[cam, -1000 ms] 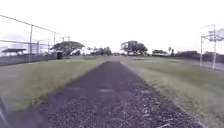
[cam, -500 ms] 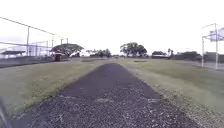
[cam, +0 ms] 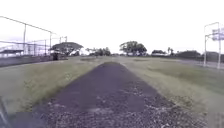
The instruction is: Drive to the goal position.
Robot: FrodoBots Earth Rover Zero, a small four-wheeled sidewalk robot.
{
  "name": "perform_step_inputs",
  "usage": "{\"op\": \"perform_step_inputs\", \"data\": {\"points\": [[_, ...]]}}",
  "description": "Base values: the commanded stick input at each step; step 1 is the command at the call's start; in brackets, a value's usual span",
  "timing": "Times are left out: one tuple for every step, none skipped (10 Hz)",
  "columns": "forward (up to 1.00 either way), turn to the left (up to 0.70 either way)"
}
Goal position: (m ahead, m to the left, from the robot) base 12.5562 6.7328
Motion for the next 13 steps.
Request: {"op": "perform_step_inputs", "data": {"points": [[0.70,0.00],[0.70,0.00],[0.70,0.00],[0.70,0.00],[0.70,0.00],[0.70,0.00],[0.70,0.00],[0.70,0.00],[0.70,0.00],[0.70,0.00],[0.70,0.00],[0.70,0.00],[0.70,0.00]]}}
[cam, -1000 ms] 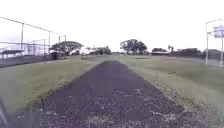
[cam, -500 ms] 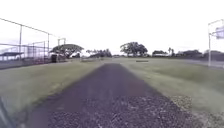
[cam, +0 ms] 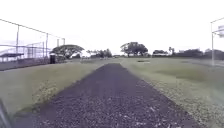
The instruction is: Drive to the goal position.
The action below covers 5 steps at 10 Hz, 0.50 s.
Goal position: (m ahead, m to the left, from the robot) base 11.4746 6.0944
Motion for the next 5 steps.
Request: {"op": "perform_step_inputs", "data": {"points": [[0.70,0.00],[0.70,0.00],[0.70,0.00],[0.70,0.00],[0.70,0.00]]}}
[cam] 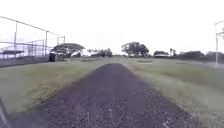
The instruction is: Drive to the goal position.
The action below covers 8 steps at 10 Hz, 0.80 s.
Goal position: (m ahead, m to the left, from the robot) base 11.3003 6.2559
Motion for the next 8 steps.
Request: {"op": "perform_step_inputs", "data": {"points": [[0.70,0.00],[0.70,0.00],[0.70,0.00],[0.70,0.00],[0.70,0.00],[0.70,0.00],[0.70,0.00],[0.70,0.00]]}}
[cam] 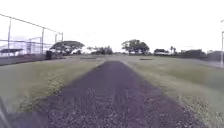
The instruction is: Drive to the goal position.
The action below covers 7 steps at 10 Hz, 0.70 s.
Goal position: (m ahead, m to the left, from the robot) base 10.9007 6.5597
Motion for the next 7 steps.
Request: {"op": "perform_step_inputs", "data": {"points": [[0.70,0.00],[0.70,0.00],[0.70,0.00],[0.70,0.00],[0.70,0.00],[0.70,0.00],[0.70,0.00]]}}
